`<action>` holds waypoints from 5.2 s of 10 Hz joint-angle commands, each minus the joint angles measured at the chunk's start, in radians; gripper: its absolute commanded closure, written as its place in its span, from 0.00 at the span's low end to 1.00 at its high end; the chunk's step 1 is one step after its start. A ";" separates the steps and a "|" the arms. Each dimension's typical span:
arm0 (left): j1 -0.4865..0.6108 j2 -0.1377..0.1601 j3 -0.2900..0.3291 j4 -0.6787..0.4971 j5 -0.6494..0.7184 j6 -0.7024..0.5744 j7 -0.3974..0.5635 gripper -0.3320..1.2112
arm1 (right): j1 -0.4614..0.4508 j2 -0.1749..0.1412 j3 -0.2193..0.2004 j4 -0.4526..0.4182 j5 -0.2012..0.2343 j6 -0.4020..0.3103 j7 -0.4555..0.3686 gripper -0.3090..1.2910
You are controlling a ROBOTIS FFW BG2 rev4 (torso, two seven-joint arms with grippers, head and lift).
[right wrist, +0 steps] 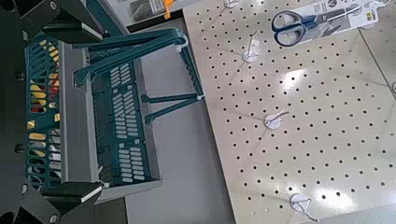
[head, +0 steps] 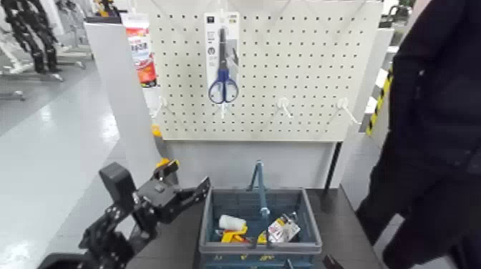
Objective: Put the blue scissors into the crate.
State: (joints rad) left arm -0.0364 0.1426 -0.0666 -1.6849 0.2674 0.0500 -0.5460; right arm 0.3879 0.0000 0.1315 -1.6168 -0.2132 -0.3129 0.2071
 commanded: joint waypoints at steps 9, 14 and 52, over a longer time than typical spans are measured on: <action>-0.349 -0.003 -0.022 0.188 0.000 0.007 -0.127 0.39 | -0.015 0.000 0.017 0.006 -0.003 0.002 0.003 0.30; -0.488 -0.009 -0.056 0.289 -0.005 -0.030 -0.161 0.39 | -0.020 -0.002 0.025 0.008 -0.009 0.002 0.008 0.30; -0.576 -0.001 -0.142 0.237 0.093 0.028 -0.233 0.98 | -0.024 0.002 0.017 0.011 -0.018 -0.005 0.022 0.30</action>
State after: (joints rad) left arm -0.6242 0.1423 -0.2054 -1.4414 0.3557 0.0706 -0.7794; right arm 0.3636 0.0000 0.1494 -1.6076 -0.2316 -0.3182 0.2286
